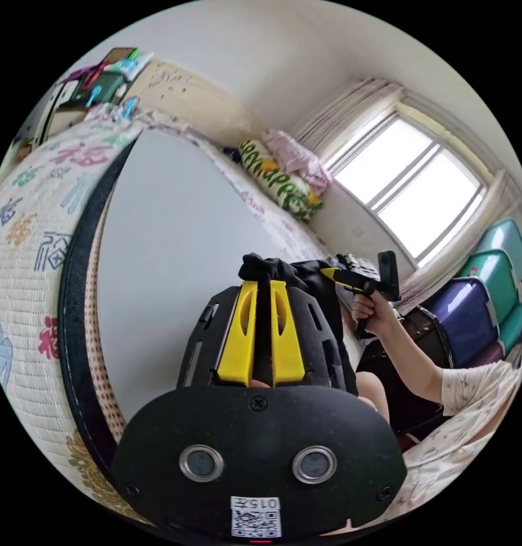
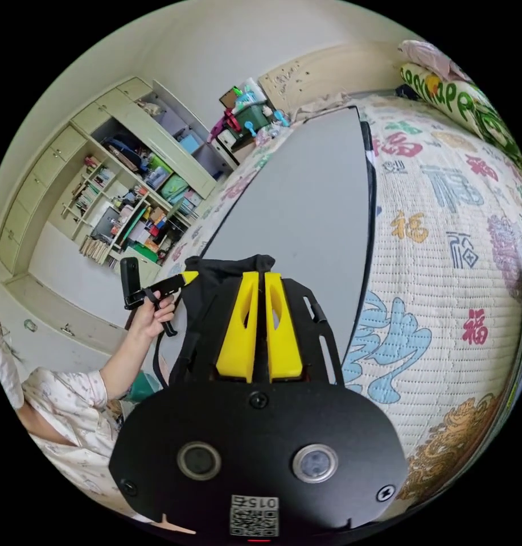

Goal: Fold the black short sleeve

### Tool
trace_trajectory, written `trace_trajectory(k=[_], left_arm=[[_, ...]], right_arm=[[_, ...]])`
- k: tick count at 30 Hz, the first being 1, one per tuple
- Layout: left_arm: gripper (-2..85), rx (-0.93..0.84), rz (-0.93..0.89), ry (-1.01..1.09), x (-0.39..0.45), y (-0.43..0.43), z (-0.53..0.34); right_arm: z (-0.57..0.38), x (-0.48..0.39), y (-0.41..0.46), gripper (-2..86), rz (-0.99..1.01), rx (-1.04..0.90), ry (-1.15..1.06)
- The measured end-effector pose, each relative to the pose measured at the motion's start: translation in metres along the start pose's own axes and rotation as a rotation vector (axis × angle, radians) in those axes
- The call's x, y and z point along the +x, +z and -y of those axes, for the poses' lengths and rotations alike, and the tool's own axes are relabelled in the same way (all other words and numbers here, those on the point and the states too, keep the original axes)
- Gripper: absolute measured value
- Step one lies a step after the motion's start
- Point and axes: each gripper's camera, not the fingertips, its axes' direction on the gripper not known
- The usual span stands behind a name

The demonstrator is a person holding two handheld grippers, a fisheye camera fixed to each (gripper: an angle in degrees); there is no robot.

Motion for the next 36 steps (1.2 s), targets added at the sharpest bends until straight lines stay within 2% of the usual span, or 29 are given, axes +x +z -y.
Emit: trace_trajectory(k=[6, 9, 17, 22, 27, 32, 36], left_arm=[[1.5, 0.228, -0.033, 0.224, 0.094, -0.104, -0.067], [1.4, 0.312, 0.006, 0.319, 0.138, -0.154, -0.098], [1.3, 0.522, 0.174, 0.462, 0.216, -0.295, -0.200], [1.3, 0.588, 0.407, 0.474, 0.243, -0.394, -0.272], [1.5, 0.588, 0.731, 0.411, 0.264, -0.480, -0.360], [1.7, 0.604, 0.847, 0.291, 0.261, -0.518, -0.434], [1.9, 0.616, 1.030, 0.260, 0.250, -0.496, -0.477]], right_arm=[[-0.130, -0.072, -0.112, 0.6, 0.076, 0.227, -0.212], [-0.194, -0.110, -0.152, 0.6, 0.103, 0.295, -0.314], [-0.338, -0.208, -0.191, 0.4, 0.169, 0.360, -0.524], [-0.429, -0.256, -0.138, 0.4, 0.324, 0.364, -0.548], [-0.504, -0.310, -0.025, 0.5, 0.561, 0.136, -0.580], [-0.583, -0.369, 0.065, 0.5, 0.650, -0.059, -0.677], [-0.650, -0.408, 0.132, 0.6, 0.644, -0.182, -0.779]])
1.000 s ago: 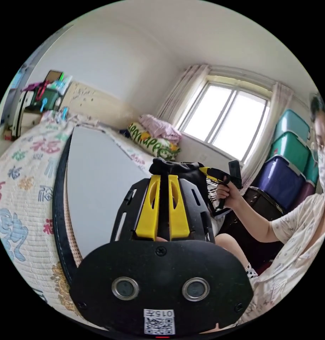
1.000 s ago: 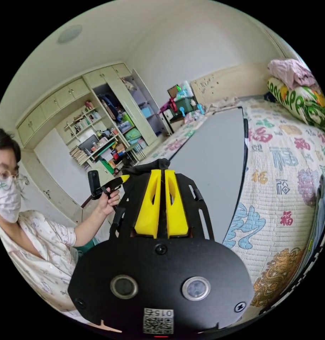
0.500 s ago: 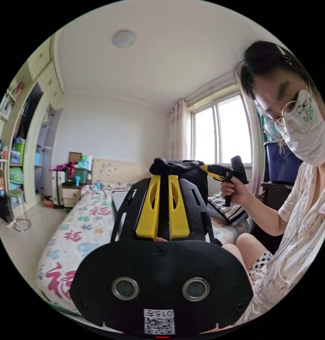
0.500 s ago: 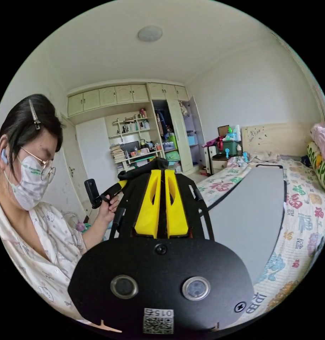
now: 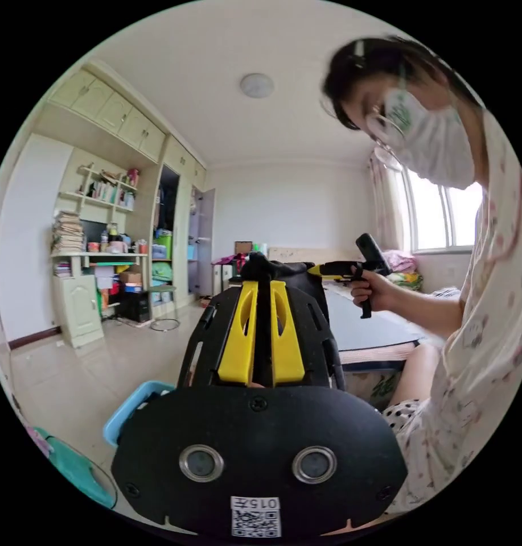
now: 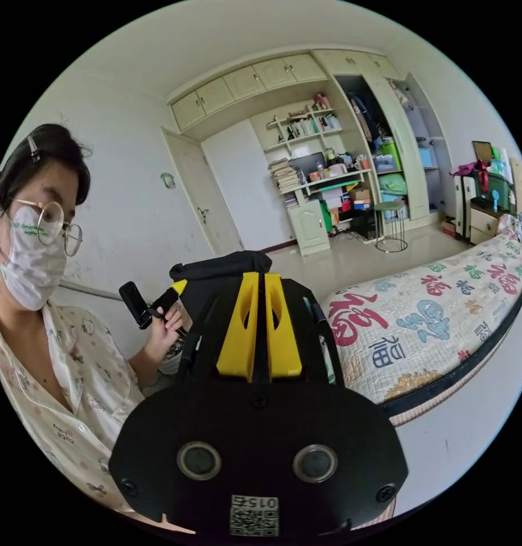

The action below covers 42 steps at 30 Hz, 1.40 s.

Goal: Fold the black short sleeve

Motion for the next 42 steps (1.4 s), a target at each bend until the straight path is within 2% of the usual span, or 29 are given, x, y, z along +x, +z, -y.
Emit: trace_trajectory(k=[7, 10, 12, 14, 17, 20, 23, 26, 29, 32, 35, 37, 39, 42], left_arm=[[2.6, -0.060, 0.100, -0.182, -0.045, 0.050, -0.022], [3.5, -0.078, 0.222, -0.311, -0.097, 0.096, -0.044], [5.1, -0.147, 0.411, -0.441, -0.145, 0.141, -0.078], [8.1, -0.211, 0.537, -0.507, -0.171, 0.166, -0.089], [8.3, -0.220, 0.577, -0.527, -0.181, 0.199, -0.074], [8.2, -0.332, 0.467, -0.510, -0.179, 0.268, -0.067], [8.4, -0.447, 0.342, -0.511, -0.172, 0.341, -0.071], [8.2, -0.533, 0.381, -0.485, -0.175, 0.401, -0.074], [8.1, -0.604, 0.438, -0.492, -0.211, 0.449, -0.074], [7.9, -0.751, 0.489, -0.536, -0.262, 0.494, -0.090], [6.9, -0.782, 0.445, -0.549, -0.283, 0.513, -0.084], [6.5, -0.816, 0.476, -0.489, -0.274, 0.526, -0.075], [6.3, -0.876, 0.565, -0.325, -0.247, 0.550, -0.065], [6.2, -0.936, 0.625, -0.315, -0.240, 0.572, -0.056]], right_arm=[[-0.010, 0.007, 0.142, 1.1, 0.064, -0.161, 0.013], [0.026, 0.009, 0.253, 2.2, 0.035, -0.263, -0.018], [0.054, 0.032, 0.350, 4.3, -0.025, -0.367, 0.189], [0.064, 0.037, 0.380, 5.3, -0.052, -0.395, 0.293], [0.066, 0.008, 0.352, 5.3, -0.076, -0.289, 0.270], [0.060, -0.015, 0.284, 1.8, -0.192, -0.132, 0.301], [0.061, -0.042, 0.205, 0.1, -0.218, 0.056, 0.347], [0.063, -0.094, 0.130, -0.3, -0.209, 0.262, 0.347], [0.068, -0.168, 0.074, -0.4, -0.248, 0.434, 0.249], [0.071, -0.244, 0.032, -0.5, -0.366, 0.614, 0.157], [0.068, -0.312, -0.001, -0.5, -0.489, 0.778, 0.070], [0.065, -0.352, -0.016, -0.5, -0.581, 0.853, 0.009], [0.060, -0.408, -0.026, -0.5, -0.747, 0.963, -0.088], [0.063, -0.469, -0.016, -0.5, -0.927, 1.052, -0.234]])
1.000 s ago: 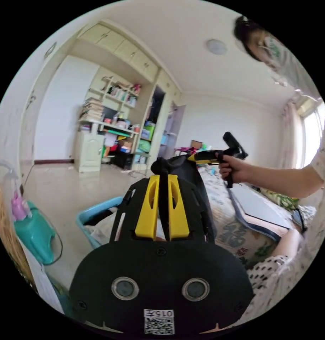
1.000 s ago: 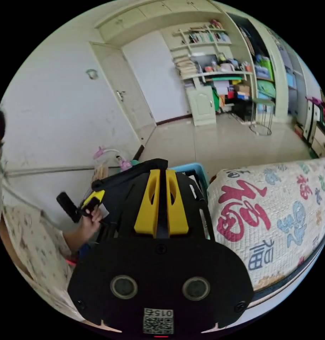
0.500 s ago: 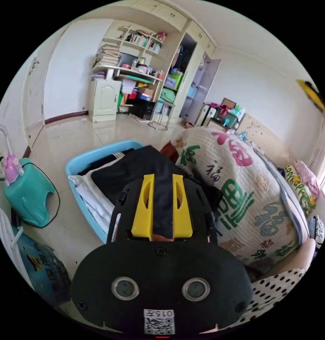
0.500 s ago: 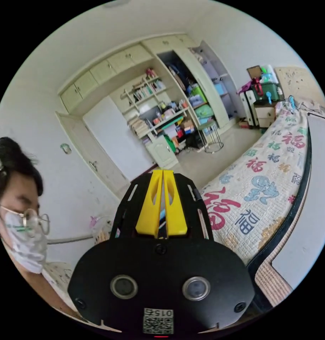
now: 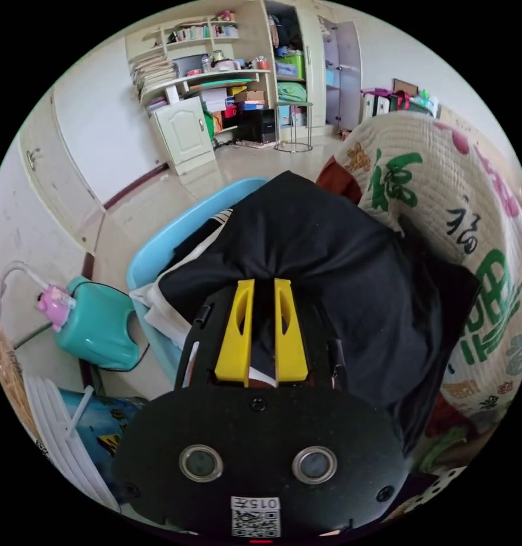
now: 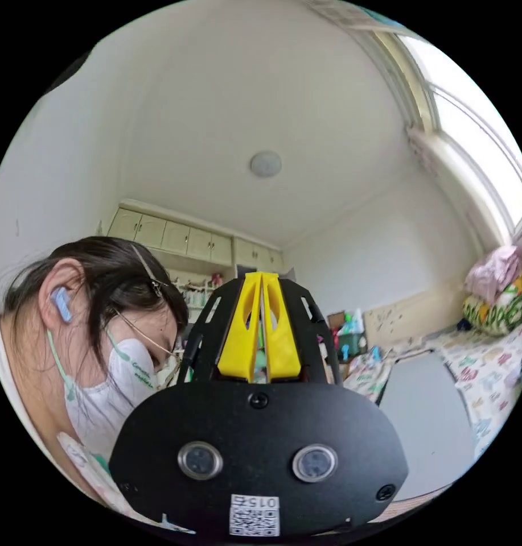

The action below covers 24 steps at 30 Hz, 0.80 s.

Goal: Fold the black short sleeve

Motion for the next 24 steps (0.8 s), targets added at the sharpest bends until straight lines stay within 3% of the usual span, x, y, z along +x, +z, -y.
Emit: trace_trajectory(k=[4, 10, 15, 20, 24], left_arm=[[5.9, -0.115, -0.085, -0.021, -0.018, 0.006, 0.031], [5.5, -0.250, 0.042, 0.294, 0.016, -0.002, 0.061], [5.2, -0.335, -0.012, 0.181, -0.004, -0.028, 0.065], [2.3, -0.238, -0.101, 0.027, -0.029, -0.081, 0.025], [0.2, 0.044, -0.313, -0.005, -0.017, -0.180, -0.014]], right_arm=[[0.022, -0.048, -0.006, -0.6, -0.070, 0.075, -0.083], [0.047, -0.089, -0.006, -0.6, -0.098, 0.197, -0.121], [0.076, -0.115, 0.002, -0.6, -0.176, 0.264, -0.153], [0.102, -0.143, 0.024, -0.7, -0.254, 0.230, -0.219], [0.113, -0.170, 0.040, -0.7, -0.334, 0.249, -0.277]])
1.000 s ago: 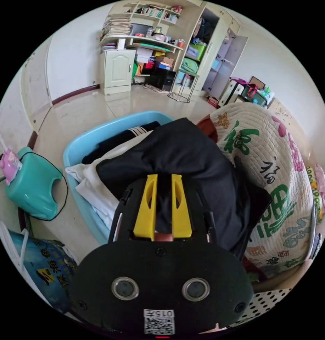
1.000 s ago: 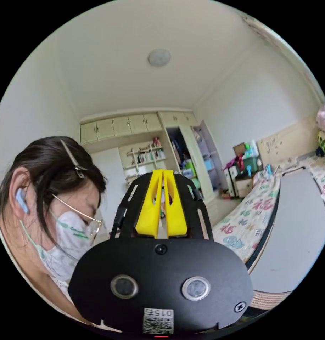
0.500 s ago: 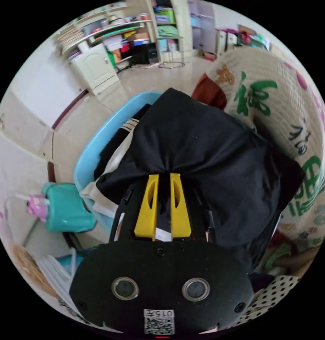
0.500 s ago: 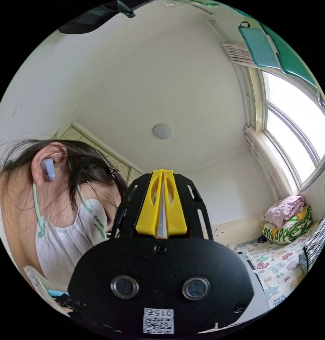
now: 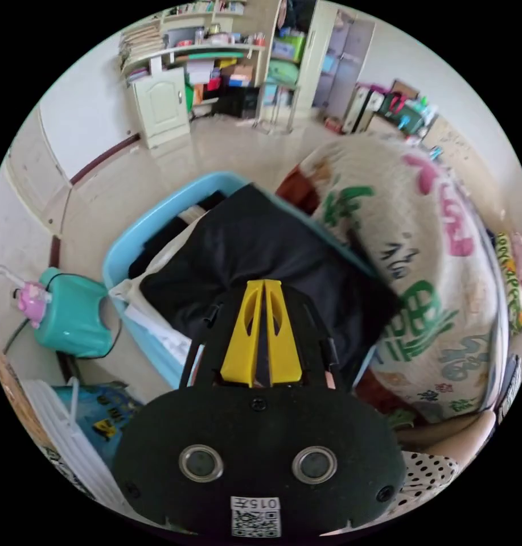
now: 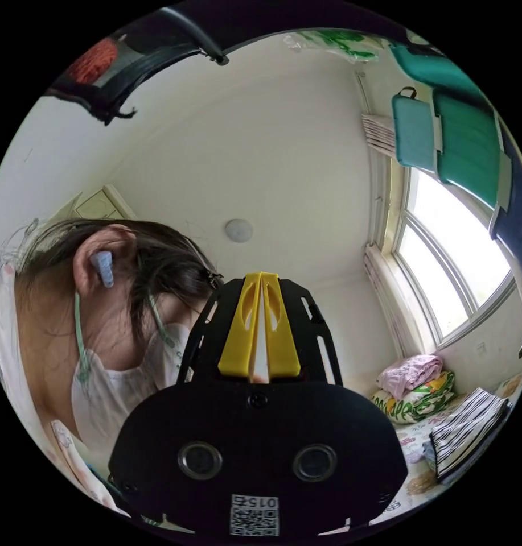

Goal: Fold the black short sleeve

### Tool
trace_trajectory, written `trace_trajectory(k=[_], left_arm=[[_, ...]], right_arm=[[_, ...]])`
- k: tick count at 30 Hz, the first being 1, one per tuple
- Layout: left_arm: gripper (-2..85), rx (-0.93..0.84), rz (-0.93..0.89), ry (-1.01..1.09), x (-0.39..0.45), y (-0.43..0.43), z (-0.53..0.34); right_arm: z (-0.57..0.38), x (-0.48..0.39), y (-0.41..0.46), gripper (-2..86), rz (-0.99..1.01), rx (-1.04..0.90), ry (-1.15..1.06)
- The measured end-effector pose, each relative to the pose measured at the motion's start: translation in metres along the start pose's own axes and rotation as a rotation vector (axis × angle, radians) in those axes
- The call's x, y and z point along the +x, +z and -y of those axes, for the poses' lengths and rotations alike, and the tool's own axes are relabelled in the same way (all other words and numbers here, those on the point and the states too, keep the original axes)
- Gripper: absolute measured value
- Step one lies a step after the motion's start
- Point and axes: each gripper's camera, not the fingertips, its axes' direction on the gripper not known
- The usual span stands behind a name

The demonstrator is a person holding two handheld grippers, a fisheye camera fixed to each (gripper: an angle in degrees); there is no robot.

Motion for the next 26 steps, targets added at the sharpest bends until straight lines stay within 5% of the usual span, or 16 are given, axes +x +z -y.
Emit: trace_trajectory(k=[8, 12, 19, 26], left_arm=[[-0.3, 0.366, -0.376, 0.293, 0.186, -0.133, -0.052], [-0.3, 0.410, -0.524, 0.263, 0.282, -0.141, -0.079], [-0.3, 0.296, -0.436, 0.371, 0.401, -0.106, -0.111], [-0.3, 0.016, -0.132, 0.457, 0.463, -0.055, -0.111]], right_arm=[[-0.014, 0.013, 0.047, -0.7, -0.161, -0.069, -0.076], [-0.053, 0.076, 0.076, -0.7, -0.360, -0.208, -0.102], [-0.169, 0.207, 0.129, -0.7, -0.529, -0.383, -0.113], [-0.249, 0.309, 0.264, -1.0, -0.608, -0.548, -0.347]])
